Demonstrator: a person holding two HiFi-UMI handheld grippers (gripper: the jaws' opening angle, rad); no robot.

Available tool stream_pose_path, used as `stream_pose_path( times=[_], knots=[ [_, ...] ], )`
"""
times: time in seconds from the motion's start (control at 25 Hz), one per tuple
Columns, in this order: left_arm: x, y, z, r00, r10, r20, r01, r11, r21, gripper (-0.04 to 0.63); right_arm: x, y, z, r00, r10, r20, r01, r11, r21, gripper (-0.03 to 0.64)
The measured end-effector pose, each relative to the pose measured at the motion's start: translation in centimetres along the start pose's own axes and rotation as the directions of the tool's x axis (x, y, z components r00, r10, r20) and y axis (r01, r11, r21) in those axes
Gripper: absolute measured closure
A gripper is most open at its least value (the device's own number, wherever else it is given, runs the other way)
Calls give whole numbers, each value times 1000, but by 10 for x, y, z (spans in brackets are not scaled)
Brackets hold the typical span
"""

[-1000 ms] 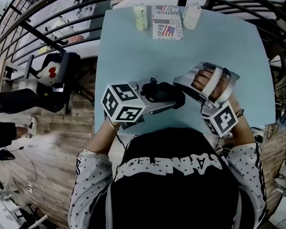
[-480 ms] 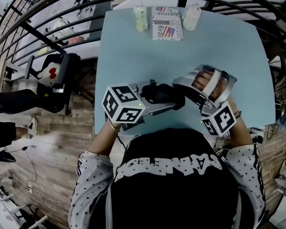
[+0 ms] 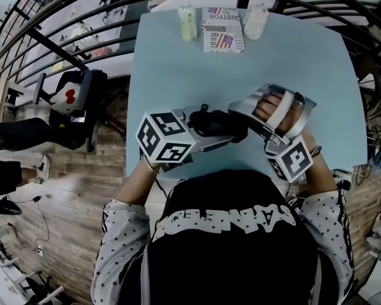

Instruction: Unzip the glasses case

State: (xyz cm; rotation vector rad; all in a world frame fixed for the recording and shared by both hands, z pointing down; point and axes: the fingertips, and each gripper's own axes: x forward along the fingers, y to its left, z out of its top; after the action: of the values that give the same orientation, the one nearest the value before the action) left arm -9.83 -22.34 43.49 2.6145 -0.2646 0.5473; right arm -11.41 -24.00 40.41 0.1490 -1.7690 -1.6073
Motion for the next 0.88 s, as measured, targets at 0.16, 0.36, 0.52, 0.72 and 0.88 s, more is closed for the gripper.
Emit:
stream_pose_path(
  times=[0.16,0.36,0.52,0.72,0.88],
  knots=[
    [-1,3,0,1000,12,3,-12,1000,0,595,2,1,-1,1000,4,8,-4,999,33,607],
    [-3,3,0,999,11,34,-10,1000,-8,595,1,1,-2,999,-17,29,14,993,121,606],
    [-5,3,6,995,-2,104,6,1000,-31,595,-1,-3,-4,998,-55,36,47,979,198,604],
    [-12,0,15,983,-13,183,21,999,-44,595,-6,-8,-9,995,-94,32,82,958,274,604],
    [-18,-1,21,974,-5,228,15,999,-41,595,-10,-12,-8,991,-127,31,110,942,317,604]
  ],
)
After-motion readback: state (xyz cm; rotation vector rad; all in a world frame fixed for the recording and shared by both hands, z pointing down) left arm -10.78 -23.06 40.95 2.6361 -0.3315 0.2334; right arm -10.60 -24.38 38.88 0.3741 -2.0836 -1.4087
